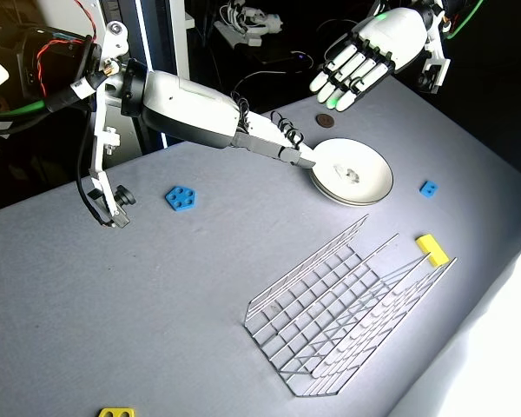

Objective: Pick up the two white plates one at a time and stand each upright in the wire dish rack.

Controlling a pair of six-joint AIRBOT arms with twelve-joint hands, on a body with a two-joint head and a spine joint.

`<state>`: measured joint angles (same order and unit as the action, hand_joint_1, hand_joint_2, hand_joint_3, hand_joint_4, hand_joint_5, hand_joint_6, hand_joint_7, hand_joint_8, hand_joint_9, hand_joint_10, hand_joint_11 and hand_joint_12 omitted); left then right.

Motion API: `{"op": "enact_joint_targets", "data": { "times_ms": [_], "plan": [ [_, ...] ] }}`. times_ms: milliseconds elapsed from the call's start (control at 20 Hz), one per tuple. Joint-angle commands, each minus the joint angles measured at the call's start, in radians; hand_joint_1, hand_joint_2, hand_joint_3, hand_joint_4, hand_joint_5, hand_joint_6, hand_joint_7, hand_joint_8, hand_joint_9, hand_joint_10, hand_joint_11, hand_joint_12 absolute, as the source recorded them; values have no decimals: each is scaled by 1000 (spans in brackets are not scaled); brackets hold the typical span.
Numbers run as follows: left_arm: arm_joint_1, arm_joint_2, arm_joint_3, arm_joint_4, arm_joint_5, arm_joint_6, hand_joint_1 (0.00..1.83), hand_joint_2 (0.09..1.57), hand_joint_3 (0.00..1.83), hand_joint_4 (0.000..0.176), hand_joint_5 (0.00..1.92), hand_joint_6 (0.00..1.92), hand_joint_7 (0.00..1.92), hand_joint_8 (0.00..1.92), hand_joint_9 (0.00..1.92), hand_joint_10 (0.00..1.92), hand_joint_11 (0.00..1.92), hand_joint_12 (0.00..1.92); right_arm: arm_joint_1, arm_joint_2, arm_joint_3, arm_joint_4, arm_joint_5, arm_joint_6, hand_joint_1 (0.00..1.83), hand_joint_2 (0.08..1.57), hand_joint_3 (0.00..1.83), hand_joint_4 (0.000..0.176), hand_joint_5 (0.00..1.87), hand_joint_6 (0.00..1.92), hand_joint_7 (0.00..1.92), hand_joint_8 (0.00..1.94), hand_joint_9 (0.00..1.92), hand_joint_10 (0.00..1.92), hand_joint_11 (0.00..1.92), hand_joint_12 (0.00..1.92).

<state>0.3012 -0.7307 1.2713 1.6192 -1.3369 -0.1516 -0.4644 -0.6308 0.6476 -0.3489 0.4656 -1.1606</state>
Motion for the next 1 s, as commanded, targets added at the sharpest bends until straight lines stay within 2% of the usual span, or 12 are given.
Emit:
{"op": "enact_joint_targets", "data": {
  "times_ms": [0,150,300,650,700,900,950],
  "plan": [
    [-9,8,2,-90,-46,-2,0,1104,26,0,0,0,0,0,0,0,0,0,17,2,-7,17,106,1,83,1001,32,0,0,0,0,0,0,0,0,0],
    [-8,8,6,-76,-61,-8,0,1110,23,0,3,1,0,0,0,0,10,5,17,1,-11,17,103,13,25,1000,21,0,0,0,0,0,0,0,0,0],
    [1,9,7,-51,-71,-10,0,1109,18,0,0,0,0,0,0,0,0,0,17,0,-14,17,94,35,129,981,8,0,0,0,0,0,0,0,0,0],
    [23,8,53,49,-106,-10,0,1108,10,0,0,0,0,0,0,0,0,0,16,-19,-15,17,90,-1,34,979,5,0,0,0,0,0,0,0,0,0],
    [19,8,56,64,-107,-10,0,1111,11,0,0,0,0,0,0,0,0,0,16,-18,-15,17,86,-2,100,971,1,0,0,0,0,0,0,0,0,0],
    [34,14,35,101,-102,-8,0,1103,5,0,0,0,0,0,0,0,0,0,16,-18,-15,17,86,-2,130,986,6,0,0,0,0,0,0,0,0,0],
    [36,13,28,116,-88,1,0,1101,4,0,0,0,0,0,0,0,0,0,16,-18,-15,17,94,-2,76,986,6,0,0,0,0,0,0,0,0,0]
  ]
}}
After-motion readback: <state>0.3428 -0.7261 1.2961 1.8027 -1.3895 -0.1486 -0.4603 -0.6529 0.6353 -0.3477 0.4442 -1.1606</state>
